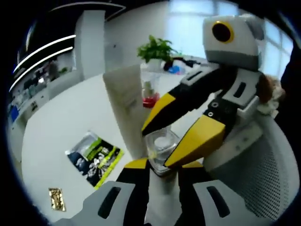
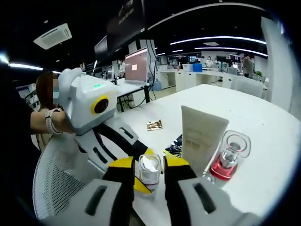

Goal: Arrange the skincare products in the storage area until every visible bottle or jar stands upright without overlapping.

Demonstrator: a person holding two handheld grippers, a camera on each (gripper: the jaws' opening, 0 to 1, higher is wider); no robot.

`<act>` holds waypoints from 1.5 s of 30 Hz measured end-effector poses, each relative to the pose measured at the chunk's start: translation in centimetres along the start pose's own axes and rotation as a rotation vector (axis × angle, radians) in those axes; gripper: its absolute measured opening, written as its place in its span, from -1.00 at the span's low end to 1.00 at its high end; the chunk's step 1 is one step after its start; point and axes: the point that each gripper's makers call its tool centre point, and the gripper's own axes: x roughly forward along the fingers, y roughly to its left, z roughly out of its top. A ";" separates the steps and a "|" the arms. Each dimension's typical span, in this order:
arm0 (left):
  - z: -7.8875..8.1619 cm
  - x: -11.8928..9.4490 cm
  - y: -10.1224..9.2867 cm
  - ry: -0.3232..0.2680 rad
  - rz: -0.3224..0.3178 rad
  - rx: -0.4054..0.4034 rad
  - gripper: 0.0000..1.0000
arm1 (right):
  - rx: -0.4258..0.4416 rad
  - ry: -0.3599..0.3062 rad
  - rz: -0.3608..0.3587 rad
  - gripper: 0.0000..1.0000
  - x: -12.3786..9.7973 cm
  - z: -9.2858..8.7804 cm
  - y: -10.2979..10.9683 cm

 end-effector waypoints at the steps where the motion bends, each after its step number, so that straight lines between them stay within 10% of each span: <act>1: 0.1 0.0 0.0 -0.009 -0.003 0.002 -0.62 | 0.004 0.001 0.002 -0.55 0.0 -0.1 0.0; 10: -0.1 0.1 -1.1 -0.008 -0.073 -0.078 -0.61 | 0.012 0.011 0.012 -0.63 0.3 -0.4 0.3; 21: -0.9 0.2 0.2 0.036 0.003 -0.110 -0.56 | -0.021 0.017 -0.023 -0.64 0.8 -0.5 -0.4; 45: -1.6 0.8 1.0 0.044 -0.019 -0.012 -0.68 | -0.009 0.015 -0.071 -0.58 -0.1 -0.5 -1.0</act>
